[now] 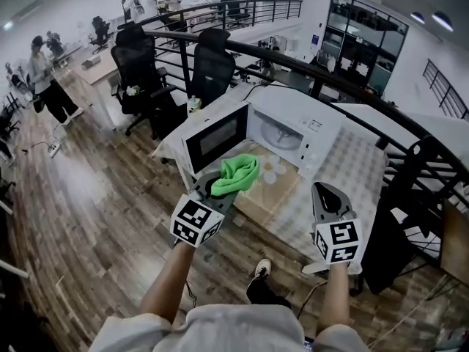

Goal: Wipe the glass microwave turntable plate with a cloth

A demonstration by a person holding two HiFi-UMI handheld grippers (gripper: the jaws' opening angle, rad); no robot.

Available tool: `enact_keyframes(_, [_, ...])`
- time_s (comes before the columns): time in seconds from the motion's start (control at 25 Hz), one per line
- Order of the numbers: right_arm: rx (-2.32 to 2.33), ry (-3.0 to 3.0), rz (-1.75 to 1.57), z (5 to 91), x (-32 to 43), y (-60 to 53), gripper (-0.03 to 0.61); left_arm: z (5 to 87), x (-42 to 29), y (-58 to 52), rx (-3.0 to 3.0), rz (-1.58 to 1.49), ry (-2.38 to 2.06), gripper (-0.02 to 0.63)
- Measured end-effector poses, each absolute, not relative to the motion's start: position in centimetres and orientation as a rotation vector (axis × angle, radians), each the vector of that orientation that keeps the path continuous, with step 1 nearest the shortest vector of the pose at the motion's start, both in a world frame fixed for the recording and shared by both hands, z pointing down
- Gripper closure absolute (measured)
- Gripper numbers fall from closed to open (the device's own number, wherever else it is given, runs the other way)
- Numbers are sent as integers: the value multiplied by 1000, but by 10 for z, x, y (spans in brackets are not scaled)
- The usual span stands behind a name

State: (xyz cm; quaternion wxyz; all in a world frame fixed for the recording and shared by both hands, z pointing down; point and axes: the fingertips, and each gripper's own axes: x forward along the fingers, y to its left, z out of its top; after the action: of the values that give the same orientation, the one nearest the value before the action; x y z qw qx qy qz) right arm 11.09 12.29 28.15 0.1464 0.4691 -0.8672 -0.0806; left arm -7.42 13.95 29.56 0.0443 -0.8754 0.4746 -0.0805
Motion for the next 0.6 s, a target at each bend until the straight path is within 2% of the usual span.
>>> enact_keyframes(0.32, [1325,-2506,-250,263,128,-33,564,280,-55,-8,-2653,-285,1523,535])
enact_keyframes(0.6, [1312,-2518,-201,281,133,-116,563,305,-49,-100,-2661,-347,1586,535])
